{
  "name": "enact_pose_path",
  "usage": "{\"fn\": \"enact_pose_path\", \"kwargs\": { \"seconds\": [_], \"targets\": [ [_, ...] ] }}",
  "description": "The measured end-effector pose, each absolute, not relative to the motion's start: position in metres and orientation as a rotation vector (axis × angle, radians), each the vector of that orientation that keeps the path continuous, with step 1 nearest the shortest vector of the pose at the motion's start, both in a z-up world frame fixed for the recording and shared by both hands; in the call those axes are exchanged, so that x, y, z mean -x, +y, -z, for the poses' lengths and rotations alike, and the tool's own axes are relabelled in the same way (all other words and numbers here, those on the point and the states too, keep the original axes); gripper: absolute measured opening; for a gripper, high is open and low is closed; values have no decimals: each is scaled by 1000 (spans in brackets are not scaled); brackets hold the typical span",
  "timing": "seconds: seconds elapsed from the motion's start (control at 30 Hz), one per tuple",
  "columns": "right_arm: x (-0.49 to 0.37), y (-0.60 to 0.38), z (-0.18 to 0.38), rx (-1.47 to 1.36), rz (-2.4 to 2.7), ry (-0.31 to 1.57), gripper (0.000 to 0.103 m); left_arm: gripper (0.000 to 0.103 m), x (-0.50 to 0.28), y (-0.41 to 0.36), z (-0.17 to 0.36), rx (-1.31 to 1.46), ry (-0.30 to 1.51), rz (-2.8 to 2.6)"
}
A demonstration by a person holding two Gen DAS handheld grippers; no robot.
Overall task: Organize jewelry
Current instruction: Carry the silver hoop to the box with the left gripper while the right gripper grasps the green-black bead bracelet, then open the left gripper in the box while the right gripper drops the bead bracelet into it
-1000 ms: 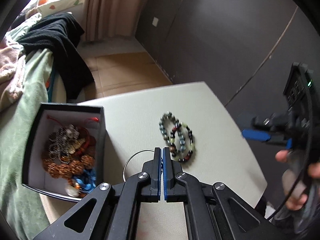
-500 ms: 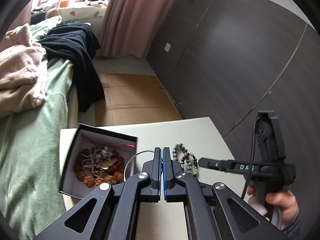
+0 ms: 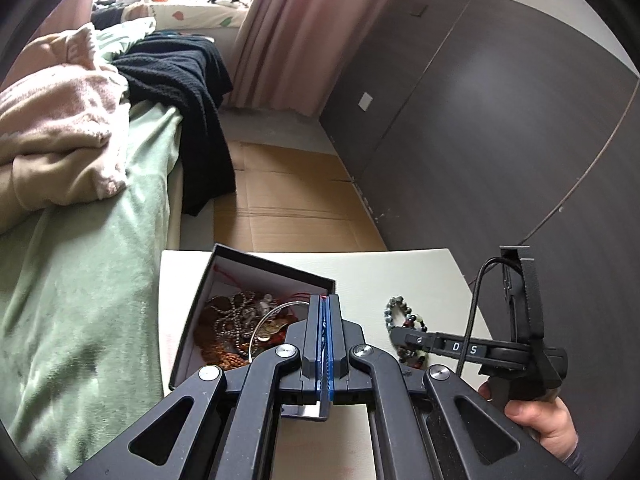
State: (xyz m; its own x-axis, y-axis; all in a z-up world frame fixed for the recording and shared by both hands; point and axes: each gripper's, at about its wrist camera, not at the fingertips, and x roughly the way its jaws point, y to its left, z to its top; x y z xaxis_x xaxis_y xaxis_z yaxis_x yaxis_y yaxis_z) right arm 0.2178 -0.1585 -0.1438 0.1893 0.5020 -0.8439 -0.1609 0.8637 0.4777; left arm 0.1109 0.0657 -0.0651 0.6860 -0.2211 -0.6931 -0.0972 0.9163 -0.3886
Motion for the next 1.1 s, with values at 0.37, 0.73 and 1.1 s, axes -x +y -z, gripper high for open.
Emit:
{"fn": "enact_pose_path", "kwargs": {
  "seconds": [0.37, 0.73, 1.1],
  "targets": [
    [-212, -185, 111, -417, -480, 1188, 10, 0, -114, 71, 71, 420, 834, 49],
    [-192, -173, 57, -482, -681, 1027, 10, 61, -118, 89, 74, 517, 844, 17],
    [-177, -114, 46, -477, -879, 990, 10, 71, -106, 118, 66, 544, 794, -86]
  ]
}}
